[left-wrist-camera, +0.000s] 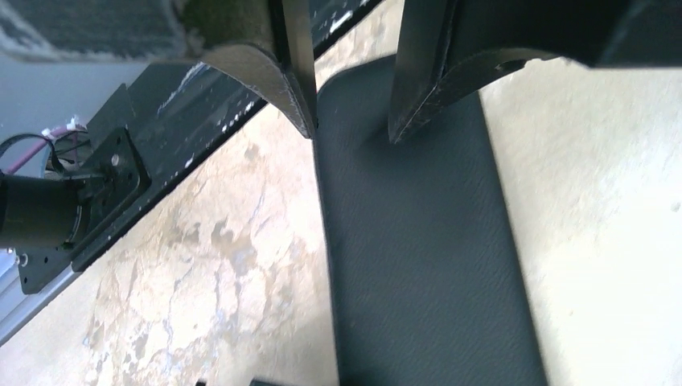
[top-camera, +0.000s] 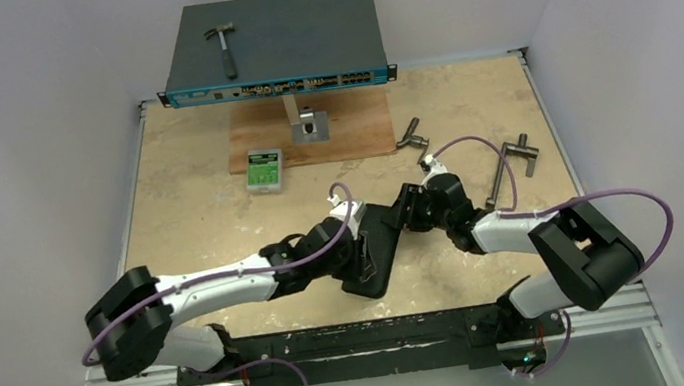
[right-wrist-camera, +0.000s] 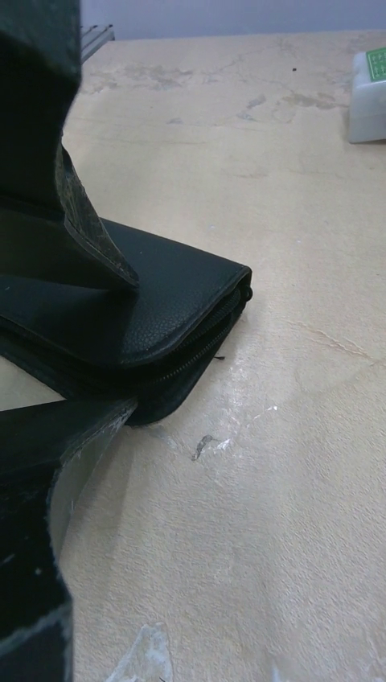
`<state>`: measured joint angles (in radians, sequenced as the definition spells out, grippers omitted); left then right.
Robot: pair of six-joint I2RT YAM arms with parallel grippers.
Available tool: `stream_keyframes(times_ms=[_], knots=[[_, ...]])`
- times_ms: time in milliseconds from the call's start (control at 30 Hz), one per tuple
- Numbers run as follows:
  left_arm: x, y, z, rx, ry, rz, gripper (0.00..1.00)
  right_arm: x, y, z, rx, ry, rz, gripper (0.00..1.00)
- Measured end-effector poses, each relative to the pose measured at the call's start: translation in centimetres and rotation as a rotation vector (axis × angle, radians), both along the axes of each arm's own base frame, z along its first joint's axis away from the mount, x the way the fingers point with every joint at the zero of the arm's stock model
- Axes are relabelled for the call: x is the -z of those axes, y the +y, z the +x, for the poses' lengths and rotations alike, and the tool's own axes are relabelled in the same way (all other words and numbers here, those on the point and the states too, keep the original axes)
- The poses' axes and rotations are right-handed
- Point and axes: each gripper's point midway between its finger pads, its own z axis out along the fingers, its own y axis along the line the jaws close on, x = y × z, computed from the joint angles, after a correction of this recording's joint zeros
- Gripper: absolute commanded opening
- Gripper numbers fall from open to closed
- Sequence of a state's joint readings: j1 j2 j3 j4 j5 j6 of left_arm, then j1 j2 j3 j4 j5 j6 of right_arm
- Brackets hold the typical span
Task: Sort the hair-cutting tools
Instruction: Adjust the hairdressing tool bag at the center of the board.
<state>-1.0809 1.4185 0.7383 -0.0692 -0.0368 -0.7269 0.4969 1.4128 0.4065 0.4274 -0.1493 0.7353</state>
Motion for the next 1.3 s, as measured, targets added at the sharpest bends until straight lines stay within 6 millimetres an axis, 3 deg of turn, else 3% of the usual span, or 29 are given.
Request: stream_keyframes(times_ms=[333, 500, 733, 967, 1300], knots=[[0.4, 6.0, -3.0, -0.096, 0.029, -0.002, 0.37, 0.1, -0.1, -0.5, 0.014, -0.009, 0.036, 0.49], [0.7, 5.7, -4.3, -0.05, 0.041, 0.003, 0.32, 0.1, -0.1, -0.5, 0.013, -0.009, 0.037, 0.48], [4.0, 5.4, -6.9, 0.043, 0.105, 0.104, 0.14, 0.1, 0.0, -0.7, 0.006, -0.009, 0.043, 0.46], [5.8, 5.5, -6.4, 0.019, 0.117, 0.167, 0.13, 0.1, 0.1, -1.0, 0.002, -0.008, 0.061, 0.46], [5.6, 5.0, -2.1, -0.119, 0.178, 0.095, 0.18, 0.3, -0.6, -1.9, 0.02, -0.013, 0.09, 0.46]])
